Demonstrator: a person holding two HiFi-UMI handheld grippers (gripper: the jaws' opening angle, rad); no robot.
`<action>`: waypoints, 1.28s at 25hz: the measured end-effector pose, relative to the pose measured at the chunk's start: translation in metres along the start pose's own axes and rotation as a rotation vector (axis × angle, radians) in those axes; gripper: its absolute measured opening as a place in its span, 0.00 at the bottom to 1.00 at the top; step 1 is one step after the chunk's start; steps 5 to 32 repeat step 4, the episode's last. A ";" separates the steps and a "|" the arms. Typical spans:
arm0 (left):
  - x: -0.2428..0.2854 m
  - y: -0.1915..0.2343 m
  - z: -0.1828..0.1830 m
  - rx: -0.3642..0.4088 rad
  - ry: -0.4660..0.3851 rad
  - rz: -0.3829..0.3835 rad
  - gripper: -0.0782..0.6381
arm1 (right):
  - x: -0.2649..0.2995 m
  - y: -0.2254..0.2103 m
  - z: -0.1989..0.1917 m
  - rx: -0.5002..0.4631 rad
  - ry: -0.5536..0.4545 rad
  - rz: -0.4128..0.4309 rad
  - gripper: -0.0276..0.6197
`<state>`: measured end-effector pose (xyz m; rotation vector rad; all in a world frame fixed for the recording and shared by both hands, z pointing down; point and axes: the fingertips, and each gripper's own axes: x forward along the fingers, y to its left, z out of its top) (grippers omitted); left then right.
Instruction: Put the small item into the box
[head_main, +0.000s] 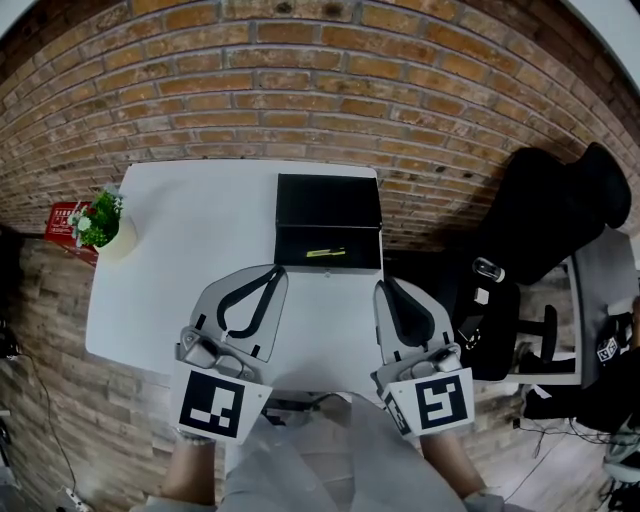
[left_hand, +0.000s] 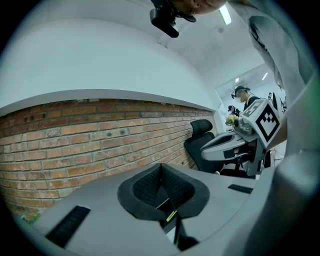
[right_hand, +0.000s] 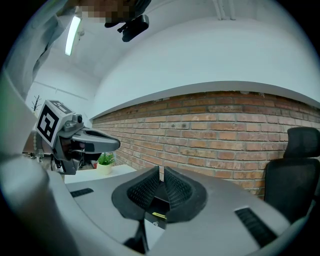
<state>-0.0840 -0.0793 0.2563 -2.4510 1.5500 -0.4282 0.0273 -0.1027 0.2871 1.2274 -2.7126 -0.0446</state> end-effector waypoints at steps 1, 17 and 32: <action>0.000 -0.001 0.000 0.000 0.001 -0.001 0.13 | -0.001 0.000 -0.001 0.001 0.003 0.000 0.13; 0.000 -0.003 -0.001 0.002 0.004 -0.006 0.13 | -0.002 -0.001 -0.003 0.005 0.010 -0.002 0.13; 0.000 -0.003 -0.001 0.002 0.004 -0.006 0.13 | -0.002 -0.001 -0.003 0.005 0.010 -0.002 0.13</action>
